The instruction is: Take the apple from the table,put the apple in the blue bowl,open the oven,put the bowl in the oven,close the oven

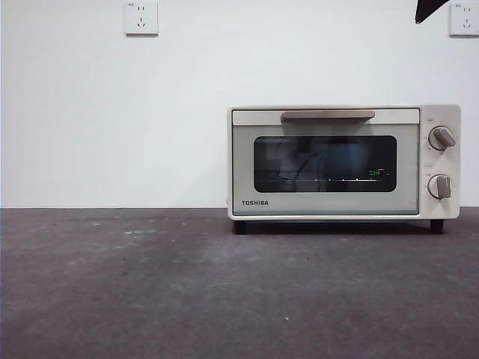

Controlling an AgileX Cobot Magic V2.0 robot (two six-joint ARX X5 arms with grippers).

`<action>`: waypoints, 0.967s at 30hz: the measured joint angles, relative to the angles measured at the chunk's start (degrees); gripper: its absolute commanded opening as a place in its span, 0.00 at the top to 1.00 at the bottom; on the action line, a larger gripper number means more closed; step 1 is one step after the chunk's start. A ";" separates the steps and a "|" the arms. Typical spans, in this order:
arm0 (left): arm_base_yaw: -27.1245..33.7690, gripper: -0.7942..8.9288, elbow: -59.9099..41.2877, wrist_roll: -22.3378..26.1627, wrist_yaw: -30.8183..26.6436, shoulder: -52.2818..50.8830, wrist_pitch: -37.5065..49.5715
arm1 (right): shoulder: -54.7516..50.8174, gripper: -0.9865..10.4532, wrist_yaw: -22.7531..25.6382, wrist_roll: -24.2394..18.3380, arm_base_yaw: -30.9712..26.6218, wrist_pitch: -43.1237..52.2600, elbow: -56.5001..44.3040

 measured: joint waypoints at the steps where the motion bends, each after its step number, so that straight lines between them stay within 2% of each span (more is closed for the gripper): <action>1: 0.00 0.92 0.00 -0.02 0.02 0.20 0.00 | 0.00 0.91 0.00 0.00 0.00 0.00 0.00; 21: 0.00 0.92 0.02 -0.04 0.00 0.94 0.00 | 0.00 0.91 0.00 0.00 0.00 0.00 0.00; 23: 0.00 0.92 0.02 -0.04 0.00 0.94 0.00 | 0.00 0.91 2.03 -0.72 -0.46 0.00 0.00; 26: 0.00 0.92 0.02 -0.04 0.00 0.94 0.00 | -0.52 0.91 7.63 -3.82 -0.68 -0.85 0.00; 29: 0.00 0.92 0.02 -0.04 0.02 1.05 0.00 | -3.45 0.91 9.01 -6.21 -0.92 -1.07 -1.29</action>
